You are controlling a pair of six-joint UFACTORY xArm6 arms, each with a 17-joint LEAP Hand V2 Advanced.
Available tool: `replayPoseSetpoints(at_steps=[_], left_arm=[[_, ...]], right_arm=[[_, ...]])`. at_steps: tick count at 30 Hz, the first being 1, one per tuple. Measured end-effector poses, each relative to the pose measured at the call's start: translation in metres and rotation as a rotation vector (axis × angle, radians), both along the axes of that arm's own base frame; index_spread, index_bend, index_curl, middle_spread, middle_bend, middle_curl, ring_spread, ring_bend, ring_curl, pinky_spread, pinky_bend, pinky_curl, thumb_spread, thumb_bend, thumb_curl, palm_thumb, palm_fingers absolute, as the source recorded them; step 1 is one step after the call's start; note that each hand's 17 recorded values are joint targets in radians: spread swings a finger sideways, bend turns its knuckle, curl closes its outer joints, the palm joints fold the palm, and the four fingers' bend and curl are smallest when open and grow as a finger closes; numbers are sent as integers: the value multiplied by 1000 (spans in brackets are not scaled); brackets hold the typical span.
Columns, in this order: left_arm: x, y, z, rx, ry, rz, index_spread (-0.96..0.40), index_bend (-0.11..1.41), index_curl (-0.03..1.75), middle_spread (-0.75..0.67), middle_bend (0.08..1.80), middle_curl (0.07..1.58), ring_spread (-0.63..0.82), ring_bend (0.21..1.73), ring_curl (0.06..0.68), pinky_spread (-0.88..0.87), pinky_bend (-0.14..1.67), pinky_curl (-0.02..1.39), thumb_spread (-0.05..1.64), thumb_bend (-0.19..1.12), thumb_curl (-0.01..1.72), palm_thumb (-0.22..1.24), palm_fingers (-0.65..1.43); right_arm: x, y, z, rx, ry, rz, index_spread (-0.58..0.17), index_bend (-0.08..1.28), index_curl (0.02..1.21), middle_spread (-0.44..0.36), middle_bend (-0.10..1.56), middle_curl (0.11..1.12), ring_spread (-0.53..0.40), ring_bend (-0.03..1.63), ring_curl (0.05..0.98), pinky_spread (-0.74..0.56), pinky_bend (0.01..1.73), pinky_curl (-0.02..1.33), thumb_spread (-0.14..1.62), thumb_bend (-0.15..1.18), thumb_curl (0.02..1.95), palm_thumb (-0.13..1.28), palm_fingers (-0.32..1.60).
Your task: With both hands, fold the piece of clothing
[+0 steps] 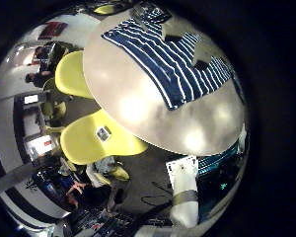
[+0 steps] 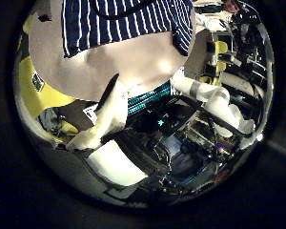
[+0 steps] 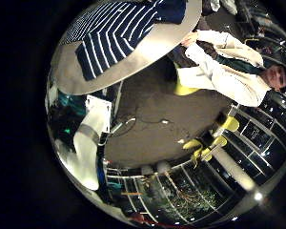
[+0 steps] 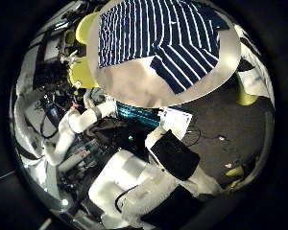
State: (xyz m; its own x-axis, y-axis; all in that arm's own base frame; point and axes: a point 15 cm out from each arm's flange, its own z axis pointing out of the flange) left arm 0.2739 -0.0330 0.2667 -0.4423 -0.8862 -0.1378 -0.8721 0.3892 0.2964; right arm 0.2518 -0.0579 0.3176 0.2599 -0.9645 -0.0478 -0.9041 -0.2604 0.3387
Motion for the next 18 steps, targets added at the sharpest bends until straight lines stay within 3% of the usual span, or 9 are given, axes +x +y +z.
replayPoseSetpoints(at_steps=[7, 14, 18], left_arm=[[12, 14, -39, 37, -37, -78, -77, 154, 417, 91, 170, 380, 160, 704, 209, 221, 451, 345, 1080, -35, 280, 264, 114], [21, 8, -82, 1, -92, -91, -54, 118, 352, 156, 183, 362, 218, 748, 221, 264, 508, 357, 1016, -29, 285, 246, 56], [19, 8, -95, 9, -85, -71, -59, 133, 319, 175, 191, 357, 248, 767, 224, 274, 536, 359, 999, -27, 287, 244, 29]], right_arm=[[-11, 17, 5, -21, 55, -8, -365, 159, 283, 2, 199, 350, 136, 460, 258, 318, 415, 287, 1384, -8, 262, 519, 196], [-18, 20, 8, -27, 73, -19, -364, 162, 283, 10, 197, 351, 133, 464, 257, 319, 419, 285, 1379, -8, 265, 530, 206], [-19, 19, 8, -28, 80, -21, -358, 161, 284, 12, 196, 350, 132, 470, 258, 320, 419, 285, 1380, -8, 266, 536, 207]])
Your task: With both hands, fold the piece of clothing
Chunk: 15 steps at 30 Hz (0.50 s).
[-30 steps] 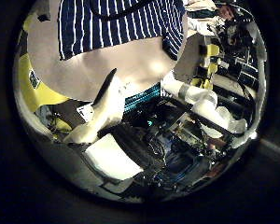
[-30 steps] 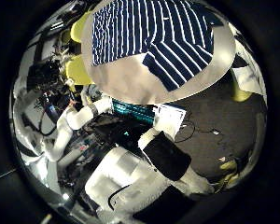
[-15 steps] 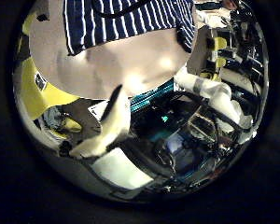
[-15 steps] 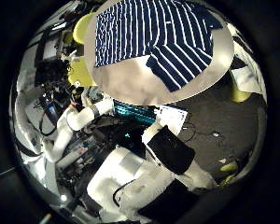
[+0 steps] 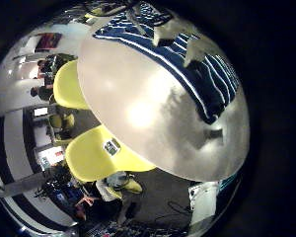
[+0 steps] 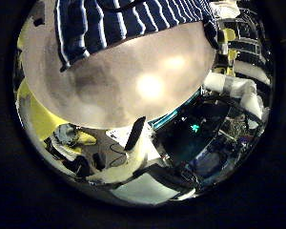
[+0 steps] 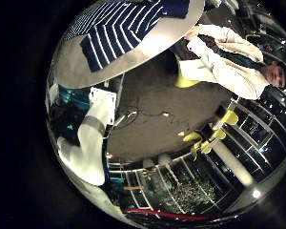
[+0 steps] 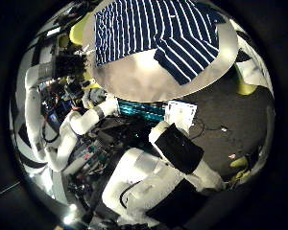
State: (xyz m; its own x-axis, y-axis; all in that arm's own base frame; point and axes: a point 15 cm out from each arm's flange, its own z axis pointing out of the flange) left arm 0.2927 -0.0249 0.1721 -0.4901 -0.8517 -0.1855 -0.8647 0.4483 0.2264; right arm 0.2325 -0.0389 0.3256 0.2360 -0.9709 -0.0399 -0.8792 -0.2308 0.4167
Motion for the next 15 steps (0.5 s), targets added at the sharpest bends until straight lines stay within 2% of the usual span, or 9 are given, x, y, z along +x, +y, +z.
replayPoseSetpoints(at_steps=[4, 15], left_arm=[[7, -4, -4, 2, -7, 9, -60, 154, 309, 177, 198, 356, 265, 765, 221, 277, 537, 354, 989, -24, 293, 263, 37], [16, -4, -12, 47, 44, 39, -101, 181, 335, 70, 193, 360, 207, 709, 202, 208, 485, 331, 989, -18, 300, 316, 133]], right_arm=[[0, 0, -1, 0, 3, 0, -356, 160, 284, 12, 200, 353, 131, 470, 257, 321, 418, 283, 1386, -8, 267, 540, 209], [2, 0, 0, 1, -6, 5, -350, 166, 291, 12, 212, 362, 109, 467, 254, 321, 395, 274, 1386, -8, 274, 557, 234]])
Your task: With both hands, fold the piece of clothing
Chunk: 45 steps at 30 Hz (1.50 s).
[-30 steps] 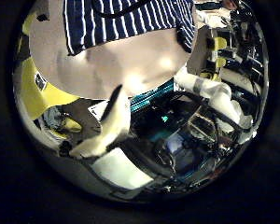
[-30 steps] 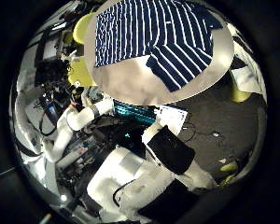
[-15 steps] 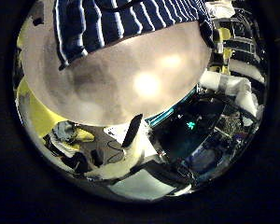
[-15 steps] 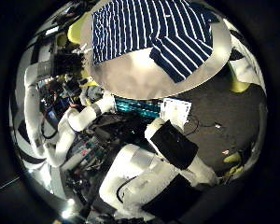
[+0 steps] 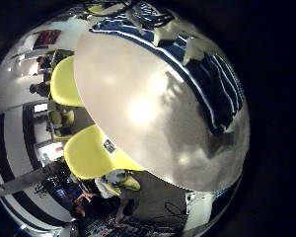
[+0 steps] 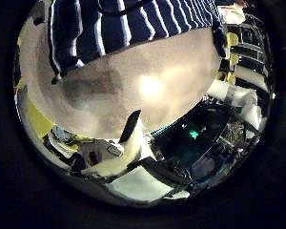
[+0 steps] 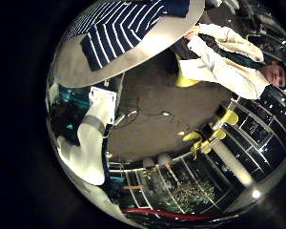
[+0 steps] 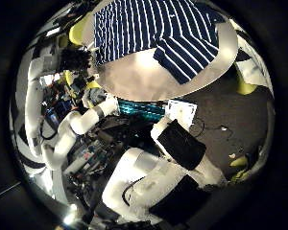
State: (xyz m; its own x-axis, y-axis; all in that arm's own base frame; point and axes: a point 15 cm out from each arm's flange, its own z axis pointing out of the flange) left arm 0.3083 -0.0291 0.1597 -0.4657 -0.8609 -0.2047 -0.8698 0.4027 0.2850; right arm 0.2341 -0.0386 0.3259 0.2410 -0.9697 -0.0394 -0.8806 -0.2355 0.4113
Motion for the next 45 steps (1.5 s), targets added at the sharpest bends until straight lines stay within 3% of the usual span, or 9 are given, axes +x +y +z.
replayPoseSetpoints(at_steps=[11, 14, 18, 19, 20, 21, 28, 36, 45], left_arm=[[5, -4, -18, 19, 36, 14, -92, 162, 332, 64, 197, 354, 196, 708, 200, 176, 471, 324, 1018, -25, 301, 361, 144], [9, -6, -16, 14, 31, 19, -112, 207, 352, 1, 251, 368, 132, 696, 190, 151, 407, 302, 1026, -22, 300, 369, 261], [14, -7, -8, 7, 7, 23, -188, 254, 391, -188, 527, 446, -97, 704, 181, -38, 382, 276, 1042, -15, 306, 406, 678], [15, -8, -6, 7, 2, 25, -197, 255, 394, -206, 539, 451, -122, 701, 178, -66, 386, 273, 1042, -15, 306, 411, 688], [16, -8, -5, 8, 1, 24, -252, 324, 432, -267, 624, 491, -246, 755, 196, -199, 415, 275, 1053, 6, 317, 470, 903], [17, -7, -4, 11, 0, 24, -281, 333, 447, -302, 665, 517, -307, 800, 217, -263, 432, 284, 1068, 20, 327, 515, 969], [16, -4, 1, 40, 54, 37, -455, 384, 587, -458, 786, 675, -484, 1072, 372, -585, 746, 420, 1098, 65, 415, 736, 1155], [24, -8, 19, 29, 33, 25, -590, 422, 778, -552, 879, 804, -496, 1236, 470, -667, 981, 545, 1107, 33, 495, 797, 1070], [22, -11, 33, 28, 51, 24, -671, 402, 986, -598, 907, 905, -486, 1293, 506, -676, 1047, 598, 1118, -8, 550, 819, 1007]], right_arm=[[-4, -2, -1, -5, 5, 4, -346, 165, 295, 6, 221, 367, 102, 455, 250, 322, 376, 269, 1390, -7, 279, 579, 251], [-4, -2, -1, -4, 5, 7, -343, 166, 296, 2, 218, 366, 103, 455, 250, 322, 371, 268, 1390, -8, 280, 580, 255], [-3, -3, 1, -5, 1, 6, -344, 165, 297, -11, 222, 369, 103, 450, 249, 322, 366, 267, 1391, -9, 281, 581, 260], [-3, -3, 1, -5, 0, 7, -344, 165, 297, -11, 222, 368, 103, 450, 249, 322, 365, 267, 1391, -9, 281, 581, 260], [-3, -3, 2, -5, 0, 7, -344, 164, 296, -13, 221, 368, 102, 452, 250, 322, 364, 267, 1391, -9, 281, 581, 261], [-3, -3, 2, -5, -2, 7, -344, 164, 296, -14, 221, 368, 102, 451, 250, 322, 363, 267, 1391, -9, 281, 581, 261], [-2, -3, 3, -5, -6, 9, -339, 163, 297, -17, 223, 370, 103, 448, 250, 322, 355, 266, 1390, -10, 283, 579, 270], [3, -3, -10, -3, -2, 11, -340, 151, 286, -53, 214, 368, 56, 499, 261, 305, 383, 272, 1362, -1, 302, 623, 307], [22, -4, -78, 3, -51, 62, -336, 147, 266, -130, 212, 369, -24, 571, 281, 227, 430, 282, 1186, -21, 358, 687, 278]])
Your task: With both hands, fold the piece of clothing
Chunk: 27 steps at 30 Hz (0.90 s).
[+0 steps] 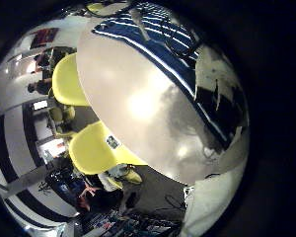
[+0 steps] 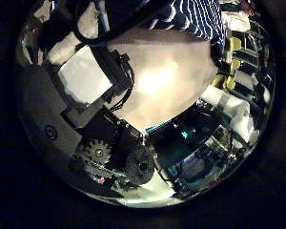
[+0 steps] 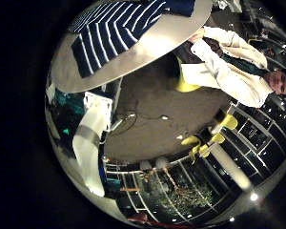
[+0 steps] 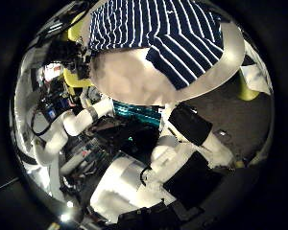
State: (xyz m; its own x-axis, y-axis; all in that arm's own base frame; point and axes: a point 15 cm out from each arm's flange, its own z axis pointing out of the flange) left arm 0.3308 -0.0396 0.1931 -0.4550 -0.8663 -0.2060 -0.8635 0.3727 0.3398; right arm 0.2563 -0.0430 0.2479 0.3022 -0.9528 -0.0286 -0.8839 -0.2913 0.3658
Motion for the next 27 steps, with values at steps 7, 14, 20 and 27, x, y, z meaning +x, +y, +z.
replayPoseSetpoints(at_steps=[7, 14, 20, 27], left_arm=[[-2, 1, 4, 0, 2, 2, -705, 352, 1121, -613, 913, 959, -480, 1320, 516, -675, 1069, 619, 1131, -11, 573, 813, 978], [-6, 3, 8, 2, 5, 4, -724, 309, 1240, -622, 906, 999, -478, 1330, 519, -675, 1075, 631, 1135, -11, 591, 808, 965], [-4, 2, 14, -1, 6, -5, -728, 276, 1317, -628, 894, 1023, -477, 1332, 519, -674, 1066, 637, 1137, -11, 602, 806, 966], [-4, 4, 20, -1, 5, -7, -724, 242, 1387, -637, 879, 1046, -481, 1324, 517, -675, 1057, 642, 1138, -11, 613, 799, 971]], right_arm=[[8, -15, -43, -70, 51, 48, -367, 152, 266, -90, 214, 373, -13, 516, 271, 246, 438, 285, 1077, -33, 359, 644, 169], [13, -10, -79, -83, 82, 69, -379, 155, 266, -81, 218, 372, 10, 498, 265, 267, 429, 280, 1036, -26, 354, 624, 159], [25, 5, -94, -97, 63, 95, -379, 157, 268, -74, 214, 371, -3, 516, 270, 264, 422, 278, 1032, -21, 356, 644, 187], [47, 5, -94, -155, -67, 130, -363, 135, 250, -185, 360, 432, -234, 801, 339, -160, 652, 305, 1007, 1, 398, 795, 770]])
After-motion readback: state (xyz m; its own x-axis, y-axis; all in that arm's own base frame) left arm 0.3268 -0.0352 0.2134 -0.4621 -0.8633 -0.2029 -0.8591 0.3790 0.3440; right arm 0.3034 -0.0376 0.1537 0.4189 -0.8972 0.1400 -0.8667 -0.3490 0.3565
